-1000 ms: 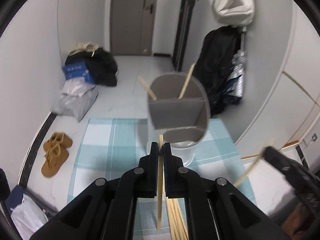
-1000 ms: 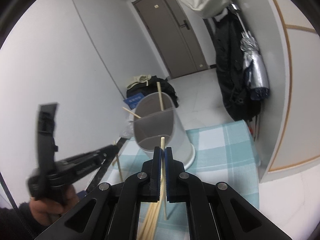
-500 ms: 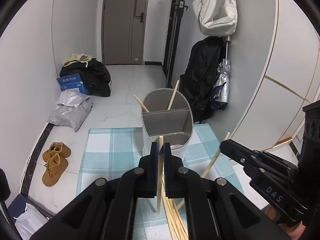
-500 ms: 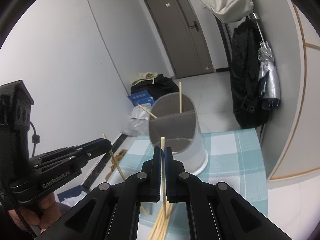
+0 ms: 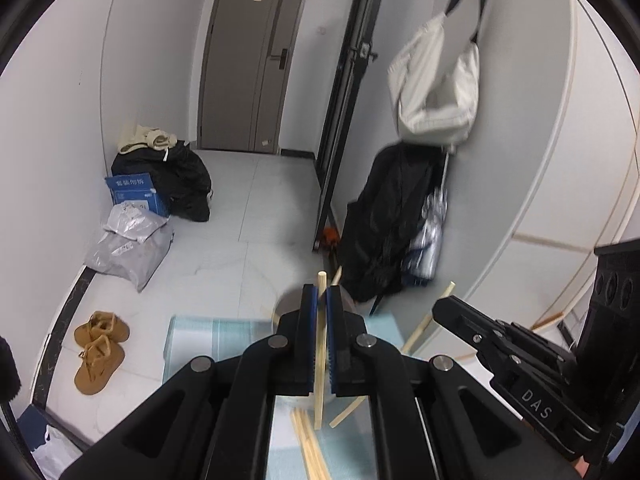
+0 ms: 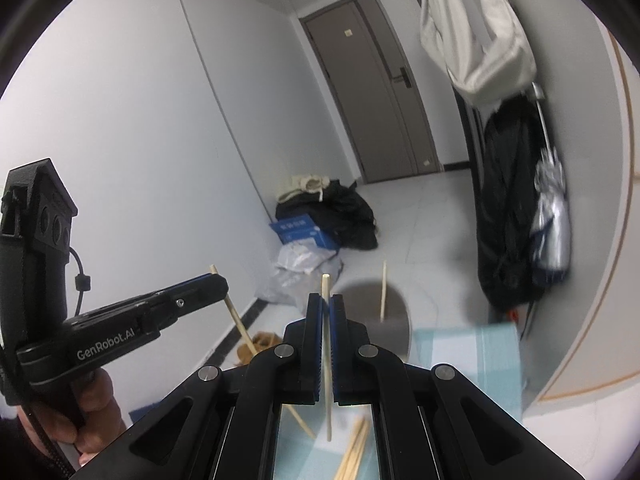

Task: Organize utensils
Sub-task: 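Raise the left gripper's chopstick above the holder beside the right gripper, then lower both chopsticks into the holder compartments and open both grippers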

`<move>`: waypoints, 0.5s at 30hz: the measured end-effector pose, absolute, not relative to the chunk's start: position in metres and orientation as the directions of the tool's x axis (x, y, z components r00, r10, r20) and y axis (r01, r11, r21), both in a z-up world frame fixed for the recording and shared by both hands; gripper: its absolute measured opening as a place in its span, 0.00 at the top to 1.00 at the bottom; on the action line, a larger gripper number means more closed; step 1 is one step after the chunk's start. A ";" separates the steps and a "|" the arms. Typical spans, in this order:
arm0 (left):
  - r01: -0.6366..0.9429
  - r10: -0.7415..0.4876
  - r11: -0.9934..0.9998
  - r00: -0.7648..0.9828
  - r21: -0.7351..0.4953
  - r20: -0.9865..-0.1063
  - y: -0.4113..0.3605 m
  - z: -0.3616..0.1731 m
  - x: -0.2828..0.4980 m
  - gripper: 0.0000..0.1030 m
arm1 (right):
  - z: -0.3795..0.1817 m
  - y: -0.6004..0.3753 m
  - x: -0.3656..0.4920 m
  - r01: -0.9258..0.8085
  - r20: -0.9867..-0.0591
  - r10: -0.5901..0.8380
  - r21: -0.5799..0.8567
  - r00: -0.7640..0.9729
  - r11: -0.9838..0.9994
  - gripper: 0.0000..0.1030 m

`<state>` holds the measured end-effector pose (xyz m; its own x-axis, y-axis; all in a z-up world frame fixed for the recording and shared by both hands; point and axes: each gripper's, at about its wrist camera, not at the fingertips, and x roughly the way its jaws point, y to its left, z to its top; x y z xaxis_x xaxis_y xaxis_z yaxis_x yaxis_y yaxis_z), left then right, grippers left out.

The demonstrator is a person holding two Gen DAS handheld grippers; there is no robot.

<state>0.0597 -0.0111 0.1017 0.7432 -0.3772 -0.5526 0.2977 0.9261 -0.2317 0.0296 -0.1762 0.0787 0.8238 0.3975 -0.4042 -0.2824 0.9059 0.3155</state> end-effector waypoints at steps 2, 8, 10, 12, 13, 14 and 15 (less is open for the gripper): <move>0.293 -0.376 0.926 0.756 -0.237 -0.536 -0.011 0.112 0.072 1.00 | 0.093 -0.180 0.042 -0.277 -0.396 0.393 0.319 0.830 0.906 0.97; 0.273 -0.369 0.927 0.782 -0.256 -0.502 -0.010 0.131 0.115 1.00 | 0.126 -0.190 0.085 -0.271 -0.367 0.361 0.274 0.857 0.923 0.97; 0.276 -0.362 0.930 0.793 -0.242 -0.490 -0.011 0.129 0.127 1.00 | 0.129 -0.193 0.098 -0.269 -0.367 0.353 0.260 0.861 0.927 0.97; 0.276 -0.360 0.932 0.791 -0.235 -0.495 -0.013 0.123 0.137 1.00 | 0.129 -0.194 0.113 -0.265 -0.372 0.341 0.240 0.863 0.934 0.97; 0.278 -0.359 0.932 0.790 -0.231 -0.498 -0.015 0.119 0.140 1.00 | 0.128 -0.194 0.118 -0.263 -0.374 0.335 0.232 0.865 0.937 0.97; 0.284 -0.362 0.932 0.787 -0.226 -0.500 -0.016 0.113 0.145 1.00 | 0.125 -0.194 0.124 -0.263 -0.376 0.333 0.225 0.865 0.938 0.97; 0.292 -0.366 0.930 0.783 -0.223 -0.503 -0.017 0.108 0.148 1.00 | 0.123 -0.194 0.131 -0.266 -0.381 0.335 0.222 0.862 0.938 0.97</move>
